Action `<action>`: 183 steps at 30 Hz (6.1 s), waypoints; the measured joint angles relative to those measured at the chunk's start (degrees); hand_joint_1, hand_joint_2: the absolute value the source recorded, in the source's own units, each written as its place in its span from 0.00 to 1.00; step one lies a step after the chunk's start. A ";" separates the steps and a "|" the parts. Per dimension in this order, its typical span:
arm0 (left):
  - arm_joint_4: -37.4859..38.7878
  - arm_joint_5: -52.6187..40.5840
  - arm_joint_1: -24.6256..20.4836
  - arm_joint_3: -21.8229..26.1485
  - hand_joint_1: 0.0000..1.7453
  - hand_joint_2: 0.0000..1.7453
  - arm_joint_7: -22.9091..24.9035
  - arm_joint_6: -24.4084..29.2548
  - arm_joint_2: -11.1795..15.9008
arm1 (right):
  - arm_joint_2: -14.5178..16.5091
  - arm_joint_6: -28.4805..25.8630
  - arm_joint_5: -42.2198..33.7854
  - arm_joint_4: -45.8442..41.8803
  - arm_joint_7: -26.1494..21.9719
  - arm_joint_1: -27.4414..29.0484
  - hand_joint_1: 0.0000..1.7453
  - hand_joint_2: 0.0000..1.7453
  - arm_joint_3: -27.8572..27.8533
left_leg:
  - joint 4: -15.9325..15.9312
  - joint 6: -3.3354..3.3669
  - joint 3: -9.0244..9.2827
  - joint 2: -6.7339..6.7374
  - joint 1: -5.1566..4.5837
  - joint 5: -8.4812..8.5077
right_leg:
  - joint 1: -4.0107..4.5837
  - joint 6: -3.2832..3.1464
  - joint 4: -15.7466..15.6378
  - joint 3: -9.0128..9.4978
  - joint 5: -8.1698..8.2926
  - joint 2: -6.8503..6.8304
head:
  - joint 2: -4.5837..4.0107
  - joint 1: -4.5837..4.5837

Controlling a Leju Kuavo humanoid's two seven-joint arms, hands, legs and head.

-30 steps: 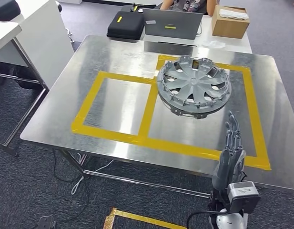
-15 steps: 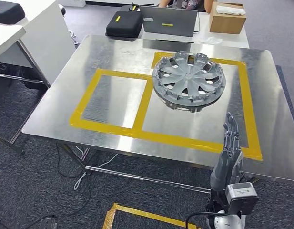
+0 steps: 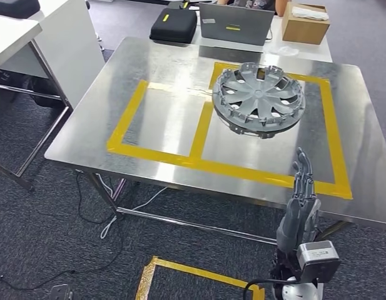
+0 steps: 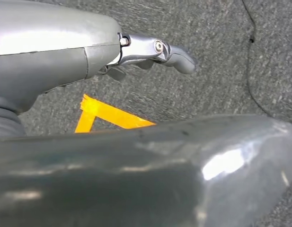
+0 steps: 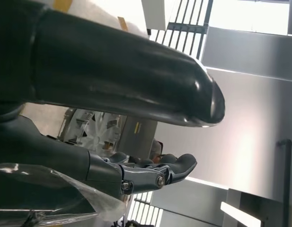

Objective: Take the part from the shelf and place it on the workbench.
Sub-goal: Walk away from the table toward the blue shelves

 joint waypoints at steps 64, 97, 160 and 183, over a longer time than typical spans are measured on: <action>0.00 -0.15 -0.11 1.50 0.00 0.00 0.07 0.02 0.19 | 0.04 -0.64 -0.64 -0.59 0.49 -0.15 0.00 0.00 -0.18 | -0.44 -0.48 -0.44 0.23 0.17 1.09 | 0.52 -0.61 -12.59 8.15 4.65 0.04 | 0.00 0.53; 0.00 -0.10 -0.19 1.58 0.00 0.00 0.24 0.02 -0.04 | 0.04 -0.71 -0.73 -0.84 0.38 -0.06 0.00 0.00 -0.07 | -0.24 -1.11 -2.57 0.45 0.06 3.90 | 0.94 -1.09 -17.43 12.88 4.04 0.09 | 0.00 0.79; -0.04 -0.37 -0.03 1.91 0.00 0.00 0.72 0.32 0.04 | 0.08 -2.40 1.71 -0.92 0.86 -0.02 0.00 0.00 0.13 | -0.27 -1.76 0.79 -4.46 -0.02 0.30 | 1.23 -3.03 -16.03 7.61 7.44 2.83 | 0.00 1.24; -0.04 -0.45 0.09 2.17 0.00 0.00 0.72 0.42 0.20 | 0.07 -2.48 1.84 -0.92 0.81 0.10 0.00 0.00 0.52 | -0.12 -0.66 0.88 -1.96 0.69 -0.30 | 0.67 -0.59 0.86 -0.87 0.25 0.10 | 0.00 1.22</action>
